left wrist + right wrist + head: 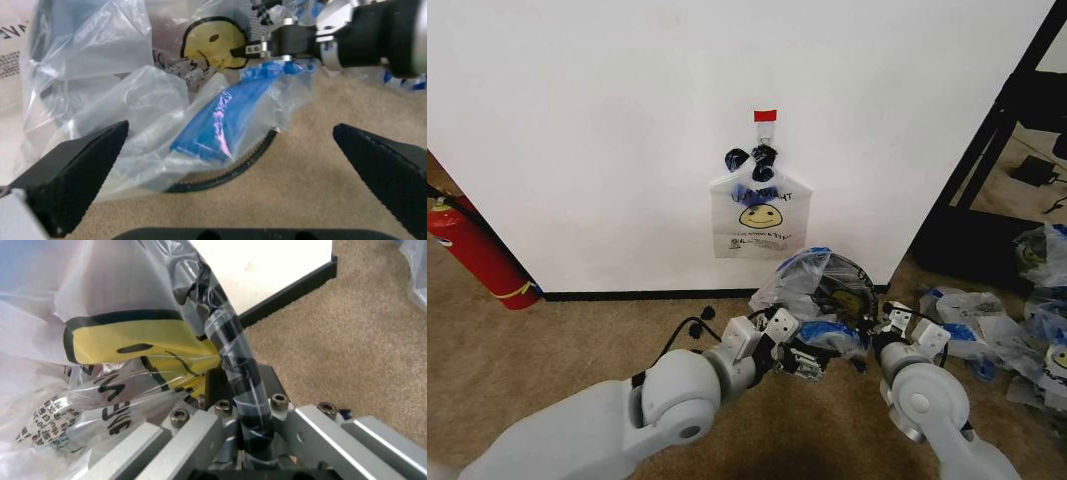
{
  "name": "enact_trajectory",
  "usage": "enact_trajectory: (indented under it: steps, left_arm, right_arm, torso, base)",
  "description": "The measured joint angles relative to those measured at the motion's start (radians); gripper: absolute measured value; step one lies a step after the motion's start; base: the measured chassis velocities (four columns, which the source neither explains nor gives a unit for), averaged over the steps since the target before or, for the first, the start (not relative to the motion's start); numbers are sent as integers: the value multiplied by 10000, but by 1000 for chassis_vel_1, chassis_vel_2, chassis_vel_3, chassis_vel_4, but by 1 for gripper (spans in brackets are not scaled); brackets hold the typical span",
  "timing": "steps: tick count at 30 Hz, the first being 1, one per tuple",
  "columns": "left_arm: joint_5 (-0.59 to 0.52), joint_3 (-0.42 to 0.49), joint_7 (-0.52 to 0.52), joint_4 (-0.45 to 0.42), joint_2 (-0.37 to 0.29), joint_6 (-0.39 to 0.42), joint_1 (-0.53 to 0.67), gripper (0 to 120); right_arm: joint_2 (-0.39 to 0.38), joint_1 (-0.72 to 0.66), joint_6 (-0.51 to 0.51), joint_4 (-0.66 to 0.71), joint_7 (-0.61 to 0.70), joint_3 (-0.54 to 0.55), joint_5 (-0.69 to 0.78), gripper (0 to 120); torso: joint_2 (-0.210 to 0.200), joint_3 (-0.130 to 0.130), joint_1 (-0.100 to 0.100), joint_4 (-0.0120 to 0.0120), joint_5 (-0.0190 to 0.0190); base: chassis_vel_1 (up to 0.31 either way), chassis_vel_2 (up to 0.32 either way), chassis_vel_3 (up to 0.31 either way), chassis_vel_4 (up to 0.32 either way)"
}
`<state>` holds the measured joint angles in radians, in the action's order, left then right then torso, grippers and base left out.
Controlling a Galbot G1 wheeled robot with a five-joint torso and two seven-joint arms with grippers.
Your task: Pick up the garbage bag from the wall and place it over the trash bin.
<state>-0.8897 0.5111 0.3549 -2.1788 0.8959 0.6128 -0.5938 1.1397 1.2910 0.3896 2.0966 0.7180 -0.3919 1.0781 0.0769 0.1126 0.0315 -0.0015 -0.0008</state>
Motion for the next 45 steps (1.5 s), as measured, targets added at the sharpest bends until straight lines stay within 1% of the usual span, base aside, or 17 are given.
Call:
enact_trajectory:
  steps: [5, 11, 14, 17, 18, 24, 26, 28, 29, 30, 31, 32, 34, 38, 41, 44, 45]
  left_arm:
    - [328, 263, 75, 532, 355, -228, 104, 113]
    - [341, 372, 208, 708, 670, -313, -38, 110]
    - [488, 456, 430, 960, 974, -663, -35, 104]
    - [637, 506, 539, 1127, 1091, -901, -54, 95]
    - [637, 506, 539, 1127, 1091, -901, -54, 95]
    - [662, 534, 544, 1184, 1107, -947, -138, 70]
    - [658, 539, 535, 1184, 1096, -946, -142, 68]
    - [647, 542, 519, 1185, 1088, -943, -155, 58]
    - [642, 542, 516, 1189, 1088, -943, -158, 57]
    - [636, 542, 506, 1219, 1086, -943, -176, 49]
    - [637, 543, 504, 1226, 1084, -943, -181, 48]
    - [633, 542, 499, 1237, 1080, -945, -203, 41]
    - [633, 542, 498, 1237, 1080, -945, -207, 39]
    - [637, 548, 498, 1246, 1099, -1013, -248, 19]
    - [637, 548, 486, 1229, 1050, -1077, -258, 14]
    - [631, 518, 464, 1083, 871, -1115, -334, 0]
    - [638, 503, 467, 1025, 784, -1137, -405, 0]
  right_arm:
    - [0, 11, 0, 71, -13, -14, 2, 0]
    - [-38, 23, 0, 122, -12, -62, 16, 0]
    - [-47, 36, 0, 138, -8, -80, 21, 0]
    - [-21, 69, 0, 139, -7, -72, 10, 0]
    - [-21, 69, 0, 139, -7, -72, 10, 0]
    - [-38, 51, 1, 149, -6, -50, 9, 0]
    - [-48, 31, 1, 149, -4, -47, 14, 0]
    - [-56, -23, 0, 158, 22, -32, 47, 0]
    - [-56, -29, 1, 162, 32, -30, 60, 0]
    - [-50, -53, 0, 188, 85, -23, 129, 0]
    - [-49, -56, 1, 192, 90, -22, 135, 0]
    - [-45, -58, 0, 212, 103, -21, 155, 0]
    - [-43, -58, 0, 218, 105, -20, 162, 0]
    - [-28, -46, 0, 247, 140, -23, 181, 0]
    - [-21, -41, 0, 253, 150, -38, 188, 0]
    - [30, -40, 0, 253, 183, -70, 206, 0]
    - [59, -46, -2, 250, 201, -73, 216, 0]
  torso:
    - [0, 0, 0, 0, -1]
    - [0, 0, 0, 1, 0]
    - [0, -1, 0, -1, -1]
    - [0, -1, 0, 0, 0]
    - [0, -1, 0, 0, 0]
    - [0, -1, -1, 0, 0]
    - [0, -1, 0, 0, 0]
    - [0, -1, 0, 1, -1]
    - [0, -1, -1, 1, -1]
    - [0, -1, 0, 0, 0]
    - [0, -1, 0, 0, 0]
    - [0, -1, 0, 0, -1]
    - [0, -1, -1, 1, -1]
    - [0, -1, -1, 0, -1]
    - [0, -1, -1, -1, -1]
    - [0, -1, -1, 0, -2]
    - [0, -1, -1, 0, -2]
  base:
    - [0, 0, 0, 0]
    - [0, 0, 0, 0]
    - [0, 0, 0, 0]
    - [0, 0, 0, 0]
    - [0, 0, 0, 0]
    - [0, 0, 0, 0]
    - [0, 0, 0, 0]
    - [0, 0, 0, 0]
    - [0, 0, 0, 0]
    - [0, 0, 0, 0]
    - [0, 0, 0, 0]
    - [0, 0, 0, 0]
    - [0, 0, 0, 0]
    - [0, 0, 0, 0]
    - [0, 0, 0, 0]
    - [0, 0, 0, 0]
    - [0, 0, 0, 0]
